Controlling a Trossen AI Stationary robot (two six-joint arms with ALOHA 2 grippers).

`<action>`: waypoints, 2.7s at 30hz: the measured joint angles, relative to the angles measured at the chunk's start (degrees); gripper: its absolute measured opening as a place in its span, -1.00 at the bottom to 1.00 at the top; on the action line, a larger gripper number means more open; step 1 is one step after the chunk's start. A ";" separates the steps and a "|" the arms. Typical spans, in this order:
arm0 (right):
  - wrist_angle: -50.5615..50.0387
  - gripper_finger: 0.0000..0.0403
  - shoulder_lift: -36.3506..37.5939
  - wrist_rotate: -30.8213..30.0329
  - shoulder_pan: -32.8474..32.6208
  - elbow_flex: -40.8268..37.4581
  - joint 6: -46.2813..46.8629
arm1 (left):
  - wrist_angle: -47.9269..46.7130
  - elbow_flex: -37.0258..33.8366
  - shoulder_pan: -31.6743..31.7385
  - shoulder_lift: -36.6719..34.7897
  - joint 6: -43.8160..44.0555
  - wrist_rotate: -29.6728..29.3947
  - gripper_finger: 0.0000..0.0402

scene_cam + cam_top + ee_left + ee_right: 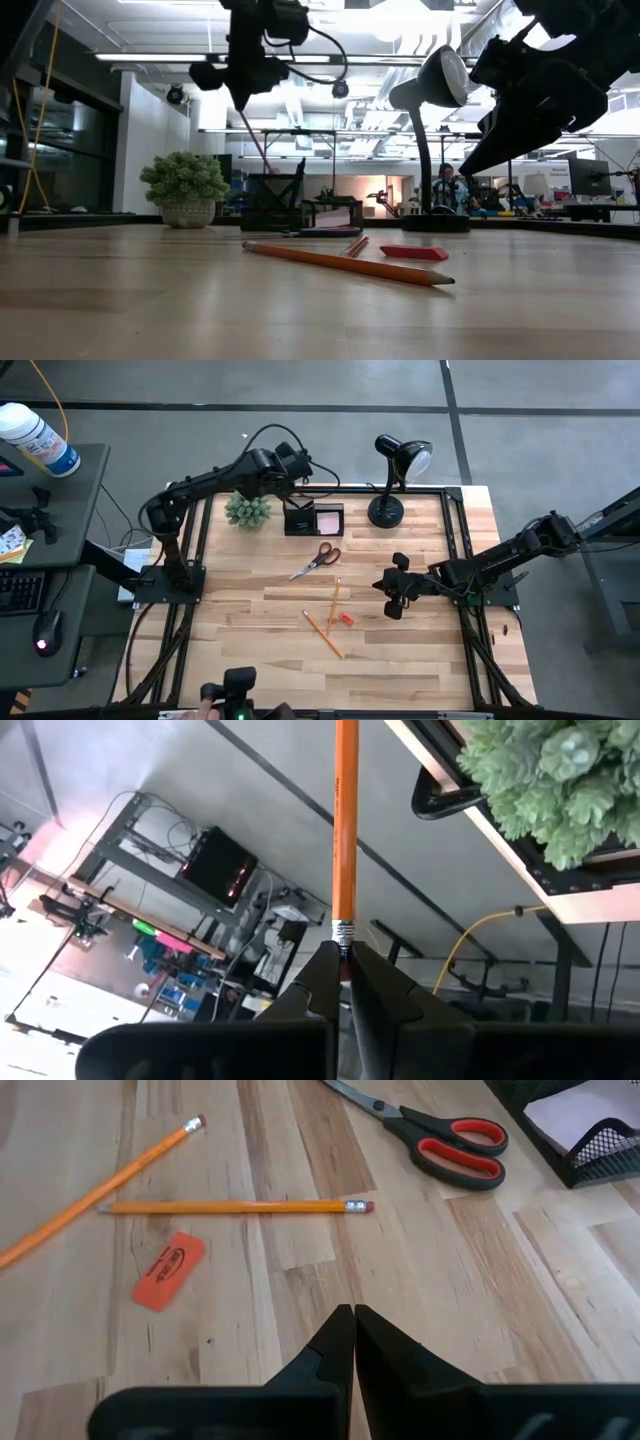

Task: Pick and place office supplies into organizer
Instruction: Put the top pencil into the black desk organizer

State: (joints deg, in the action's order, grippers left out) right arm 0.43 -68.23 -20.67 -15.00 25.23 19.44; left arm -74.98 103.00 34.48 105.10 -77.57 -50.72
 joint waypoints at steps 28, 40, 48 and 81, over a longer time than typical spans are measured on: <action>-0.19 -0.97 0.00 -0.22 0.00 0.00 -0.37 | 1.78 -0.08 -1.71 7.04 4.91 2.80 -1.00; -0.29 -0.97 0.00 -0.21 0.01 0.00 -0.33 | 2.20 -0.04 -3.80 8.59 6.31 6.06 -0.90; -0.31 -0.97 0.00 -0.22 0.01 0.00 -0.37 | 1.49 -0.04 -3.76 8.57 7.77 3.01 -0.42; -1.39 -0.97 0.00 -0.85 0.00 0.00 4.88 | -13.41 25.91 -22.26 8.37 58.59 42.16 -0.40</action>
State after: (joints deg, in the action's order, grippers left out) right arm -0.96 -68.23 -21.52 -15.00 25.23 24.32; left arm -88.39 128.91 12.22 113.47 -18.98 -8.56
